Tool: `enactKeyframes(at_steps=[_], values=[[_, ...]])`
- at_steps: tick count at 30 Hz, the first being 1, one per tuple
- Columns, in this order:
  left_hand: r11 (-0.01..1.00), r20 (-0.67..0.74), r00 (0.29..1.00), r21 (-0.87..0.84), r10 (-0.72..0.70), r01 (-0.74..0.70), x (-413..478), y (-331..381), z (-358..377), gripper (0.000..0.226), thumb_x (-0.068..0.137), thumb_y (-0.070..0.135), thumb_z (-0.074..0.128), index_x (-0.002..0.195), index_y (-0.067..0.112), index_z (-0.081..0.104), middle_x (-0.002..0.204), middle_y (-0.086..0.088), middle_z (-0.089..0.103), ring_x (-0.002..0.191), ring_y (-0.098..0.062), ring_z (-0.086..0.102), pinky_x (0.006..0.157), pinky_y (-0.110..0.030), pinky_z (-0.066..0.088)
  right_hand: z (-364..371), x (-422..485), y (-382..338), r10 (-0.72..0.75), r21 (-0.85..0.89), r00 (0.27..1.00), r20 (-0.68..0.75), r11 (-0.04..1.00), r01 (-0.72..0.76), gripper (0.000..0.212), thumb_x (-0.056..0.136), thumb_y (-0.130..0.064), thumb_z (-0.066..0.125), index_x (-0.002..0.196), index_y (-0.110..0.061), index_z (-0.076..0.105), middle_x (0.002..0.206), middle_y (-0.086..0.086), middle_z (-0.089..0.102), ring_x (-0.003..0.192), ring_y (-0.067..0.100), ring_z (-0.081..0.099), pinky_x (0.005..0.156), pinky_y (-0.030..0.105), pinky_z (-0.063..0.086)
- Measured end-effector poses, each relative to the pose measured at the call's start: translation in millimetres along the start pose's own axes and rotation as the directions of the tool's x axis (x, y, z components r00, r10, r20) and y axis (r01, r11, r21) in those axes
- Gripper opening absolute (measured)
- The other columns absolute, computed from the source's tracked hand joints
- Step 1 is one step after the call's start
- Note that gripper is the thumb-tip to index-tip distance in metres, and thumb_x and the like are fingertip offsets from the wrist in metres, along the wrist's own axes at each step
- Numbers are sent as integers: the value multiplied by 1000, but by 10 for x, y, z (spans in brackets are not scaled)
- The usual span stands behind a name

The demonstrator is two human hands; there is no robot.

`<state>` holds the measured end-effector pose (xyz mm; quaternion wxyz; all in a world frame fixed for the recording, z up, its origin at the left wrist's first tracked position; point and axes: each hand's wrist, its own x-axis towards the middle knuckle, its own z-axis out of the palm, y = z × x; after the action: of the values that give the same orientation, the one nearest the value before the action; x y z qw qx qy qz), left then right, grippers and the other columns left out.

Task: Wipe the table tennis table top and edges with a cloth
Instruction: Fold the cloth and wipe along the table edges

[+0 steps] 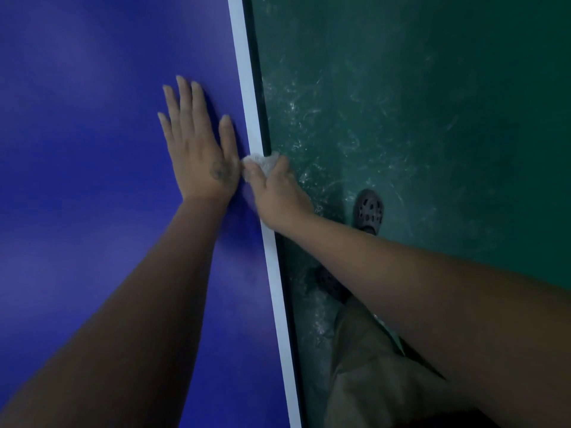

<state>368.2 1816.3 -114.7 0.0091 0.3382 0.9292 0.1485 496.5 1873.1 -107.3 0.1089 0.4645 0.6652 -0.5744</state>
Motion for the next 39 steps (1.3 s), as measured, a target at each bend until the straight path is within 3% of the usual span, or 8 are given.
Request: enactKeyframes(at_steps=[4,7,14,21,23,26,33,39], values=[[995,-9,1000,103,-12,13,228,-21,34,63,116,41,32,171,11,26,180,-9,21,167,-31,13,136,-52,9,17,-123,71,-8,103,1000,22,995,6,77,108,-64,35,163,-13,21,163,16,39,140,36,51,106,48,48],[994,-2,1000,106,-15,15,219,-3,22,61,115,36,35,171,11,27,180,-8,21,167,-30,13,136,-51,9,60,-226,151,18,175,998,57,984,-28,80,108,-61,37,167,-14,13,171,10,27,151,29,40,118,47,41],[996,14,1000,91,-19,18,253,-14,18,61,114,30,39,171,11,28,179,-9,22,168,-30,14,135,-53,11,-48,243,-172,31,232,999,-13,972,-27,76,109,-59,41,163,-9,23,163,14,36,144,30,46,109,38,41],[996,32,999,88,-35,32,266,-4,10,63,113,29,42,171,11,26,180,-9,20,168,-28,11,135,-55,11,-211,1009,-657,31,228,993,-117,974,-4,69,107,-63,43,149,-9,39,146,12,54,126,33,59,104,53,51],[996,42,998,88,-39,35,264,-9,7,64,113,28,43,171,11,25,180,-9,19,168,-28,10,135,-55,11,-218,1042,-679,39,264,993,-109,965,-9,69,107,-61,45,153,-10,37,148,11,52,127,31,59,106,53,51],[996,55,998,85,-41,36,268,-10,2,64,112,28,43,171,10,25,180,-9,19,168,-29,10,135,-56,12,-225,827,-595,30,246,997,-65,969,-13,74,108,-57,47,163,-13,25,162,11,40,142,29,49,115,42,42],[995,76,996,83,-55,48,281,1,-12,65,111,28,43,171,9,26,180,-10,19,168,-29,10,134,-58,13,-317,852,-695,41,209,999,-27,977,-34,77,109,-57,45,167,-15,18,168,8,33,148,26,43,111,38,38],[995,93,994,85,-51,44,291,-8,-15,64,111,27,42,170,8,27,179,-11,20,168,-30,10,134,-58,14,-487,1472,-1123,11,205,996,-91,979,8,61,110,-56,43,150,-11,38,147,9,51,123,25,58,97,39,48]])
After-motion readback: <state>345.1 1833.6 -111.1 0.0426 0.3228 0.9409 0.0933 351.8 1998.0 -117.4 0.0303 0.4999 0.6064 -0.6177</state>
